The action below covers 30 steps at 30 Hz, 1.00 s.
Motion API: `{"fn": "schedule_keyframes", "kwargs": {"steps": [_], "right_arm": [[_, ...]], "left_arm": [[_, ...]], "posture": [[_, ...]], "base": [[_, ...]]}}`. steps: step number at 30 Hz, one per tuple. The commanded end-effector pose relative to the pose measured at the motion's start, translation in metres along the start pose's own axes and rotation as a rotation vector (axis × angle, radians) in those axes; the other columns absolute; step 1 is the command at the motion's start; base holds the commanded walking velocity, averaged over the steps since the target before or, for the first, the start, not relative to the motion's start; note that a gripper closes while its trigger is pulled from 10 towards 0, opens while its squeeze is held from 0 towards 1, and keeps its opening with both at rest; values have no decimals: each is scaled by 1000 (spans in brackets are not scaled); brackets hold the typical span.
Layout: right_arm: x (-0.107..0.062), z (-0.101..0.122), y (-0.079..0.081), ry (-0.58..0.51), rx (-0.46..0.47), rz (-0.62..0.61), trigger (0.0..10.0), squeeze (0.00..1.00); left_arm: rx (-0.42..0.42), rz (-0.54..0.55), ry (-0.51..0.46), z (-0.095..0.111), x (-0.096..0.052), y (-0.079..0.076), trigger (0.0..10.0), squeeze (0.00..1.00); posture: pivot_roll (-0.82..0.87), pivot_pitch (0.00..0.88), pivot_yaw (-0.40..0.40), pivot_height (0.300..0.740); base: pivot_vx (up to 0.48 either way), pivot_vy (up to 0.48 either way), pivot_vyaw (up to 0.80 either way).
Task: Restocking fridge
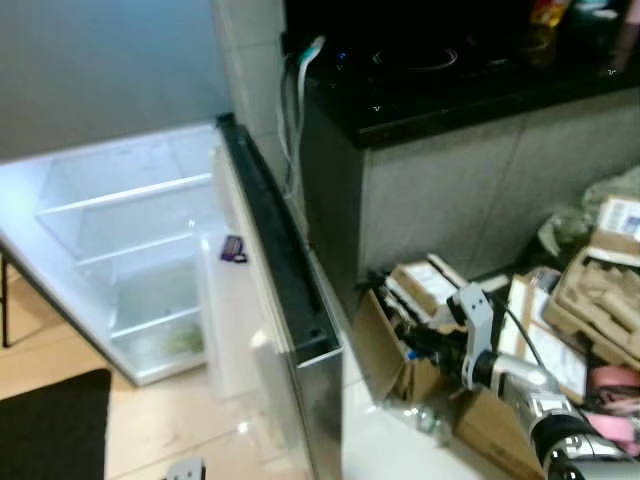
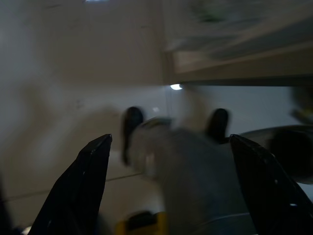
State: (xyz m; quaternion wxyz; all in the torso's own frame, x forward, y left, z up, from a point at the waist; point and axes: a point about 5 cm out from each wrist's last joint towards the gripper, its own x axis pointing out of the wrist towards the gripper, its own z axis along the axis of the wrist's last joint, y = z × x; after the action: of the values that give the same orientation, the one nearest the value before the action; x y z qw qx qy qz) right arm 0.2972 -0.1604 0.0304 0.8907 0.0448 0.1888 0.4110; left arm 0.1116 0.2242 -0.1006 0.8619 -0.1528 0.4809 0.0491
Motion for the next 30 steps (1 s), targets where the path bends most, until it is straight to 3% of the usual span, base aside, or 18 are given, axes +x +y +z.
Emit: {"fn": "schedule_keyframes", "kwargs": {"steps": [1, 9, 23, 30], "right_arm": [[9, 4, 11, -6, -18, 83, 10000, 0], [27, 18, 26, -57, -91, 152, 10000, 0], [29, 21, 45, -66, -104, 341, 10000, 0], [34, 35, 62, -110, -136, 456, 10000, 0]], "left_arm": [[0, 20, 22, -7, -3, 6, 10000, 0], [-1, 19, 25, -8, -3, 5, 10000, 0], [4, 12, 29, -9, -3, 4, 10000, 0], [3, 7, 32, -9, -2, 2, 10000, 0]], "posture": [[-86, 0, -18, 740], [-86, 0, -20, 740], [-85, 0, -19, 740], [-85, 0, -24, 740]], "base": [[0, 0, 0], [0, 0, 0], [0, 0, 758], [0, 0, 753]]}}
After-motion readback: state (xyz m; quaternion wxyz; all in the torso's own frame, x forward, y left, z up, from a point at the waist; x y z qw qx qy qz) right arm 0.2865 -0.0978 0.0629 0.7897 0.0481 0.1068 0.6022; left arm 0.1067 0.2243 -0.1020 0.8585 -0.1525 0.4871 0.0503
